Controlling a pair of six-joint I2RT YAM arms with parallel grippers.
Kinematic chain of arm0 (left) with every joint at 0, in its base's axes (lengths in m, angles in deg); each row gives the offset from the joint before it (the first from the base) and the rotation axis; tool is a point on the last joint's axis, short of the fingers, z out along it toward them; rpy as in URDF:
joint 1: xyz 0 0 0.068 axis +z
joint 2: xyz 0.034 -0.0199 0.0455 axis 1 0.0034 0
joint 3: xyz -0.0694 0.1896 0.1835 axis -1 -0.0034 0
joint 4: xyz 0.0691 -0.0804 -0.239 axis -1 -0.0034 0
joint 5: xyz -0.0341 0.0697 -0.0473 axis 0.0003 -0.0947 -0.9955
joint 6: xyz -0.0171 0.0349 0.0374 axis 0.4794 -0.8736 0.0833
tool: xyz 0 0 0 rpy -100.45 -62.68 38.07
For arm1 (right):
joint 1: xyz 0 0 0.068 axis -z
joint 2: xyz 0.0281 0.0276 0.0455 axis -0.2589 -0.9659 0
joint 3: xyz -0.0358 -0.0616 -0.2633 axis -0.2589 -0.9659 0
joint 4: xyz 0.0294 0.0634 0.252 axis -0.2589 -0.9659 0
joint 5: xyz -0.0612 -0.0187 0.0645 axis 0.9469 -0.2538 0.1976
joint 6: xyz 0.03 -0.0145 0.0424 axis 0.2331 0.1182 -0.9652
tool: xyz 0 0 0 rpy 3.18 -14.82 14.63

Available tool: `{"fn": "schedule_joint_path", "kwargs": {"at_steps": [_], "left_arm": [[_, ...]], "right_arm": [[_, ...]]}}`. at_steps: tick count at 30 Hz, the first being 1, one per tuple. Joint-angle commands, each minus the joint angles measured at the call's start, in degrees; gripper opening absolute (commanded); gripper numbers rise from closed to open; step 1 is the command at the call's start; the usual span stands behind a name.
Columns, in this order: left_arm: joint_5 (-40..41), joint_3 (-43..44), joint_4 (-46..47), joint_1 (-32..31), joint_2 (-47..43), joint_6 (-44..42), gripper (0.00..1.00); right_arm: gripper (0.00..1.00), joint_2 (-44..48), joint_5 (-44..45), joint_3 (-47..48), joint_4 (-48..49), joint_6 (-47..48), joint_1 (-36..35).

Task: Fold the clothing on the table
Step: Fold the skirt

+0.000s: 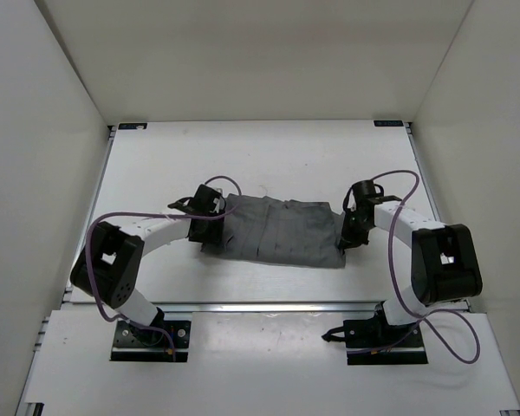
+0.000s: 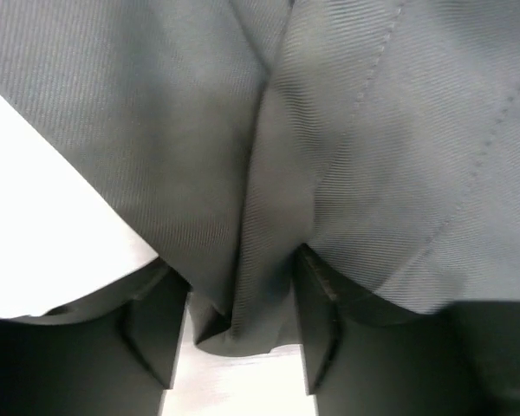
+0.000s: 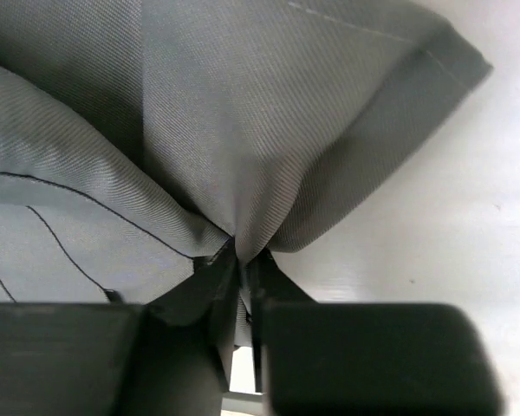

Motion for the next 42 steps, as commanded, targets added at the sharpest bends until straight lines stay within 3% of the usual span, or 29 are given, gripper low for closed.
{"fn": "schedule_joint_path", "kwargs": {"at_steps": [1, 6, 12, 19, 26, 36, 42], "left_arm": [[-1.4, 0.5, 0.2, -0.7, 1.4, 0.8, 0.58], [-3.8, 1.3, 1.7, -1.8, 3.4, 3.4, 0.32], [-6.3, 5.1, 3.9, -5.0, 7.9, 7.2, 0.16], [-11.3, 10.7, 7.8, -7.2, 14.5, 10.9, 0.14], [-16.8, 15.7, 11.3, -7.8, 20.4, 12.3, 0.15], [-25.8, 15.7, 18.5, -6.1, 24.2, 16.4, 0.15], [-30.1, 13.4, 22.9, -4.9, 25.6, 18.5, 0.16]], "right_arm": [[0.0, -2.1, 1.2, 1.2, 1.9, 0.6, -0.2], [0.0, -0.6, 1.1, 5.9, -0.1, 2.2, 2.5], [0.0, 1.6, -1.8, 16.4, -3.5, 6.1, 3.9], [0.0, -1.3, -5.6, 29.6, -6.1, 6.1, -1.4], [0.0, -5.9, -12.2, 38.3, -2.1, 4.7, -10.5], [0.0, -15.2, -20.5, 46.8, 3.6, 0.3, -20.8], [0.0, -18.5, -20.8, 59.4, 1.4, 1.3, -24.6]]}}
